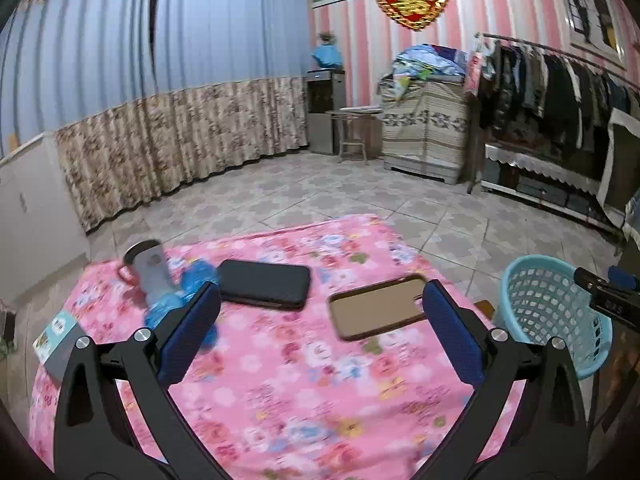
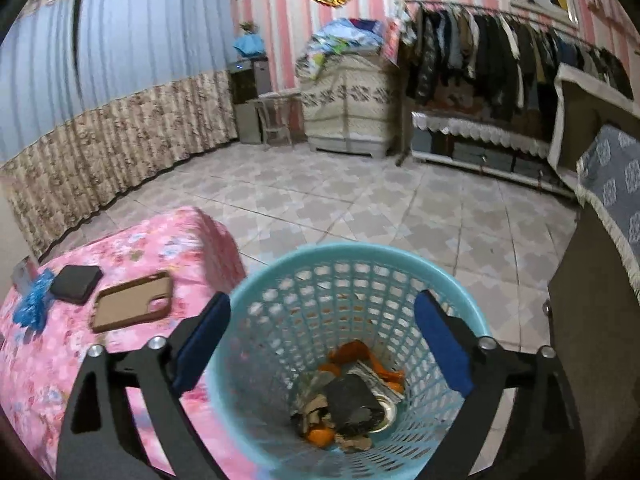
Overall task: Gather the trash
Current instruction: 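Move both tools back over the items on the bedspread, then grasp the blue plastic bag with the left tool while the right tool grasps the printed white card, then carry the blue bag and white card over the light-blue basket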
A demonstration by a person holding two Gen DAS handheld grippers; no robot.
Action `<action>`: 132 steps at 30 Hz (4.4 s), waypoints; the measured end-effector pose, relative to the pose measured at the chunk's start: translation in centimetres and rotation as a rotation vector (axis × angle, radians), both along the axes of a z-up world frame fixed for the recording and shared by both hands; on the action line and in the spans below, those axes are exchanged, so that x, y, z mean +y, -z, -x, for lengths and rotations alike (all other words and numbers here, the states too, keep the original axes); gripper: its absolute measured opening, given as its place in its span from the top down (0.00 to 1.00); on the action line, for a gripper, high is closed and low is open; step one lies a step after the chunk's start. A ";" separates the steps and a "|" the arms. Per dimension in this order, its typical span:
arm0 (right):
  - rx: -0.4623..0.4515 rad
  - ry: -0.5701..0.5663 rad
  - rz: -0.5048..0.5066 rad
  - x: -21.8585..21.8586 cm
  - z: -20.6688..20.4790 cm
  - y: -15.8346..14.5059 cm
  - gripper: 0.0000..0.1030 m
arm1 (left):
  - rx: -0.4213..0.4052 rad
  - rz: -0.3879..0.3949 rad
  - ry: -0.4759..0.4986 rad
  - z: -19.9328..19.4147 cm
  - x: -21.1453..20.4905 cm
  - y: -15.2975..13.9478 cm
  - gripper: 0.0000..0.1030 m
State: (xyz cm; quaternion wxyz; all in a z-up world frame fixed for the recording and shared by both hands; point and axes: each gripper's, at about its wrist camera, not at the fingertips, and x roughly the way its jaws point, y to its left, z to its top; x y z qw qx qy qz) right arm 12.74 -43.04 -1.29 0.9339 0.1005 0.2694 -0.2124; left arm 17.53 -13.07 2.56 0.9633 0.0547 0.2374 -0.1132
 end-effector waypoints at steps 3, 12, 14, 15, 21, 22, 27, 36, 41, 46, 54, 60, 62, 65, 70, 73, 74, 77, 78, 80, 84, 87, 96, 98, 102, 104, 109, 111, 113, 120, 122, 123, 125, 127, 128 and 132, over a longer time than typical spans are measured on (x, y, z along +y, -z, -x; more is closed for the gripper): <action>-0.015 -0.053 0.047 3.0 0.3 -1.2 0.09 | -0.005 -0.004 -0.043 0.4 2.7 -0.1 0.05; -0.071 -0.232 0.099 12.4 0.0 -3.5 0.08 | 0.031 -0.004 -0.201 -0.3 12.4 1.0 0.05; -0.064 -0.277 0.117 14.7 -0.7 -3.4 0.08 | 0.043 0.009 -0.228 -0.9 14.2 1.3 0.05; -0.058 -0.292 0.124 15.5 -1.1 -3.5 0.08 | 0.050 0.019 -0.240 -1.2 15.1 1.5 0.05; -0.063 -0.374 0.123 19.8 -4.0 -3.2 0.08 | 0.148 0.060 -0.301 -5.6 18.7 4.3 0.05; -0.059 -0.390 0.128 20.6 -4.9 -3.1 0.08 | 0.165 0.066 -0.303 -6.5 18.9 4.9 0.05; -0.040 -0.426 0.129 22.5 -7.6 -2.0 0.08 | 0.184 0.059 -0.294 -9.6 18.5 6.5 0.05; 0.025 -0.439 0.108 22.9 -11.0 0.9 0.08 | 0.257 0.092 -0.217 -14.4 16.8 8.8 0.14; 0.053 -0.419 0.097 22.1 -12.4 1.9 0.08 | 0.261 0.046 -0.163 -15.6 13.6 9.6 0.19; 0.066 -0.411 0.090 21.7 -12.7 2.3 0.08 | 0.346 0.033 -0.119 -16.8 12.6 11.3 0.57; 0.062 -0.437 0.066 23.0 -13.3 2.3 0.08 | 0.302 0.058 -0.189 -14.0 17.6 8.6 0.79; 0.067 -0.509 0.037 27.2 -15.0 2.4 0.08 | 0.230 0.041 -0.309 -11.2 23.9 5.4 0.79; 0.078 -0.539 0.027 29.2 -15.9 2.5 0.08 | 0.212 0.024 -0.349 -10.9 26.0 4.7 0.79; 0.086 -0.594 0.044 32.4 -16.9 2.7 0.08 | 0.205 0.070 -0.385 -10.4 28.5 4.0 0.79; 0.101 -0.674 0.083 37.4 -18.7 3.5 0.08 | 0.179 0.112 -0.415 -9.9 30.4 3.1 0.79; 0.140 -0.706 0.081 40.2 -20.5 4.6 0.08 | 0.180 0.110 -0.414 -10.0 30.8 3.2 0.79; 0.149 -0.715 0.077 40.8 -20.9 5.0 0.08 | 0.181 0.111 -0.415 -10.0 31.0 3.2 0.79; 0.183 -0.723 0.057 42.8 -22.7 6.1 0.08 | 0.189 0.141 -0.418 -10.4 31.7 3.5 0.79; 0.191 -0.722 0.044 43.1 -23.1 6.3 0.08 | 0.190 0.151 -0.419 -10.4 31.8 3.5 0.79; 0.202 -0.723 0.014 43.8 -24.0 6.6 0.08 | 0.188 0.154 -0.419 -10.5 32.0 3.5 0.79; 0.223 -0.736 -0.033 44.5 -25.1 7.2 0.14 | 0.186 0.152 -0.419 -10.5 32.1 3.6 0.79; 0.266 -0.746 -0.089 45.0 -26.3 8.1 0.30 | 0.186 0.161 -0.416 -10.5 32.2 3.5 0.79; 0.248 -0.756 -0.165 44.8 -26.8 8.5 0.70 | 0.196 0.163 -0.420 -10.7 32.3 3.6 0.79; 0.235 -0.756 -0.189 44.3 -26.6 8.3 0.75 | 0.197 0.164 -0.416 -10.7 32.3 3.7 0.79; 0.196 -0.758 -0.208 43.3 -25.9 7.1 0.83 | 0.200 0.154 -0.410 -11.0 32.1 3.8 0.79; 0.176 -0.759 -0.188 42.9 -25.2 6.4 0.86 | 0.201 0.152 -0.403 -11.0 31.6 3.9 0.79; 0.134 -0.736 -0.164 39.3 -22.8 4.6 0.91 | 0.202 0.136 -0.372 -11.3 30.1 3.9 0.79; 0.126 -0.713 -0.162 37.5 -21.7 4.0 0.92 | 0.205 0.143 -0.354 -11.3 29.5 3.8 0.79; 0.118 -0.694 -0.157 35.6 -20.8 3.4 0.92 | 0.209 0.160 -0.328 -11.2 28.9 3.9 0.79; 0.073 -0.593 -0.110 26.8 -15.0 0.6 0.93 | 0.195 0.153 -0.233 -10.3 23.4 3.1 0.79; 0.061 -0.569 -0.098 24.7 -13.4 -0.1 0.93 | 0.180 0.142 -0.196 -9.5 20.9 2.8 0.79; 0.054 -0.555 -0.086 23.3 -12.3 -0.6 0.93 | 0.177 0.125 -0.174 -9.0 19.5 2.8 0.79; 0.044 -0.538 -0.068 21.8 -11.0 -1.2 0.93 | 0.175 0.092 -0.137 -8.1 16.8 2.8 0.79; 0.039 -0.535 -0.054 20.1 -9.7 -1.6 0.93 | 0.177 0.075 -0.097 -7.0 14.2 3.1 0.79; 0.036 -0.525 -0.049 19.2 -8.9 -1.7 0.93 | 0.180 0.074 -0.081 -6.6 13.4 3.2 0.79; 0.031 -0.498 -0.021 16.7 -6.4 -1.8 0.93 | 0.194 0.059 -0.023 -4.9 9.7 4.1 0.79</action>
